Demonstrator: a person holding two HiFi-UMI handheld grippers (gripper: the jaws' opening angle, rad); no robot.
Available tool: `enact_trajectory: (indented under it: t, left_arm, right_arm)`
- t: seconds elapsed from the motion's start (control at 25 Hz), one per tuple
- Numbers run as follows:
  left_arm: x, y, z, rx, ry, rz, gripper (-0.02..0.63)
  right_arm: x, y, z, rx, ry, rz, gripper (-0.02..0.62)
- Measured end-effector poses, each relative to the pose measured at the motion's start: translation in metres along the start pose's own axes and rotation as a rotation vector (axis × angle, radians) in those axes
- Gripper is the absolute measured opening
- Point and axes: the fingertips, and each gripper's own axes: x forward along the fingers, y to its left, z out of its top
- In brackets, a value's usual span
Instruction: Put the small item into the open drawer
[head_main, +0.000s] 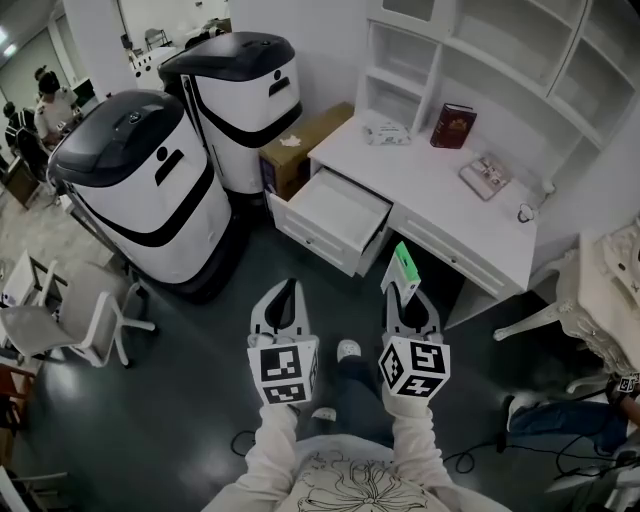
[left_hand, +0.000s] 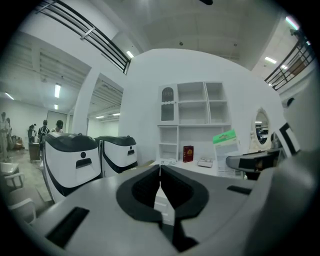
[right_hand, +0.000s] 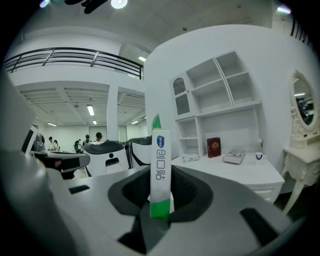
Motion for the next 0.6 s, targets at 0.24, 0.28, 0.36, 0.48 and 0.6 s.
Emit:
enact_trajectory:
  t: [0.24, 0.28, 0.36, 0.48, 0.6]
  left_arm:
    - [0.056, 0.01, 0.005, -0.003, 0.007, 0.032, 0.008]
    - [0.069, 0.012, 0.007, -0.003, 0.007, 0.038, 0.008]
    - [0.094, 0.013, 0.012, -0.006, 0.005, 0.05, 0.008]
    - [0.134, 0.012, 0.024, -0.012, -0.001, 0.064, 0.008]
    - [0.174, 0.011, 0.039, -0.005, -0.011, 0.082, 0.008]
  right_arm:
    - [0.062, -0.02, 0.012, -0.01, 0.003, 0.021, 0.087]
    - [0.075, -0.023, 0.015, -0.01, 0.002, 0.025, 0.087]
    - [0.101, -0.031, 0.022, -0.009, 0.002, 0.038, 0.087]
    - [0.142, -0.045, 0.036, -0.014, 0.002, 0.062, 0.087]
    - [0.181, -0.059, 0.054, -0.028, -0.005, 0.09, 0.087]
